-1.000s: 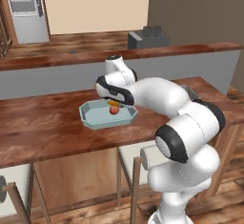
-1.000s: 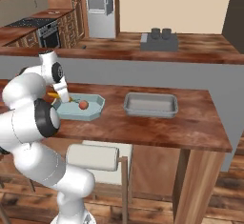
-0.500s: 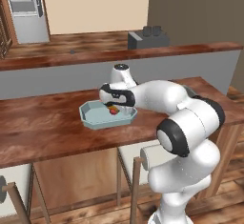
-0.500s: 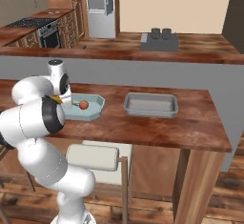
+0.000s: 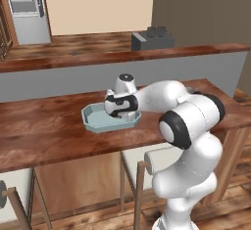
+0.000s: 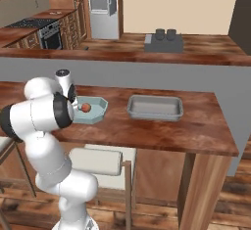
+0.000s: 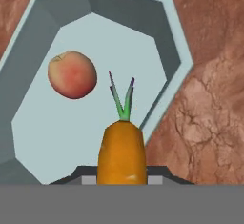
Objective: Place the cold items (carrot and peach) from the fridge in one tupperware on the dining counter. Place the warm items (kebab skewer and hot dog) in the stove area in another tupperware.
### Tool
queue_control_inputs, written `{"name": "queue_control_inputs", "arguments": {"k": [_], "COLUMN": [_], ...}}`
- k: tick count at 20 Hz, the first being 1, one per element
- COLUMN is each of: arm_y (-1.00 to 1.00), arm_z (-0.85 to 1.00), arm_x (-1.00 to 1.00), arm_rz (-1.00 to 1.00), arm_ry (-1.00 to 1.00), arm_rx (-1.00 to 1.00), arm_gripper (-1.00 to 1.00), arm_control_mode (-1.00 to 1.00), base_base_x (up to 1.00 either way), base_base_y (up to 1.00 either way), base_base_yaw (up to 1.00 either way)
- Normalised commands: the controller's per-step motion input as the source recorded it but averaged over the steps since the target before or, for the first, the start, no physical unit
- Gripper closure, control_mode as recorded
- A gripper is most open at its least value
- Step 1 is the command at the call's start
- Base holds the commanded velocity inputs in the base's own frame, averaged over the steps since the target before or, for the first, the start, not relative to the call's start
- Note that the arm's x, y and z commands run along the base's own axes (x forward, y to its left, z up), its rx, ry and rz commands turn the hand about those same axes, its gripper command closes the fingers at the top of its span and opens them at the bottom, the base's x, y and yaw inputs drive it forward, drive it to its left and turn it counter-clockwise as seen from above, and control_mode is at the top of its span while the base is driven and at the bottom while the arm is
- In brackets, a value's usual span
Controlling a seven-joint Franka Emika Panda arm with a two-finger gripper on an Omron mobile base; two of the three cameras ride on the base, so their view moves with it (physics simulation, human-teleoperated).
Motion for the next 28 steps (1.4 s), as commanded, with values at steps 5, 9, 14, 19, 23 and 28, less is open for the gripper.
{"name": "queue_control_inputs", "arguments": {"k": [5,9,14,19,23,28], "arm_y": [0.01,0.19,0.42,0.44,0.05,-0.19], "arm_z": [-0.07,-0.29,-0.57,-0.55,-0.24,-0.08], "arm_x": [0.72,0.57,0.4,0.47,0.56,0.09], "arm_rz": [0.0,-0.02,-0.07,-0.09,-0.07,-0.08], "arm_ry": [0.13,0.16,0.15,0.12,0.06,0.0], "arm_rx": [0.0,0.0,0.0,0.0,0.01,0.04], "arm_gripper": [1.0,1.0,1.0,1.0,1.0,-1.0], "arm_control_mode": [-1.0,-1.0,-1.0,-1.0,-1.0,-1.0], "base_base_x": [0.0,0.0,0.0,0.0,0.0,0.0], "base_base_y": [0.0,0.0,0.0,0.0,0.0,0.0], "base_base_yaw": [0.0,0.0,0.0,0.0,0.0,0.0]}}
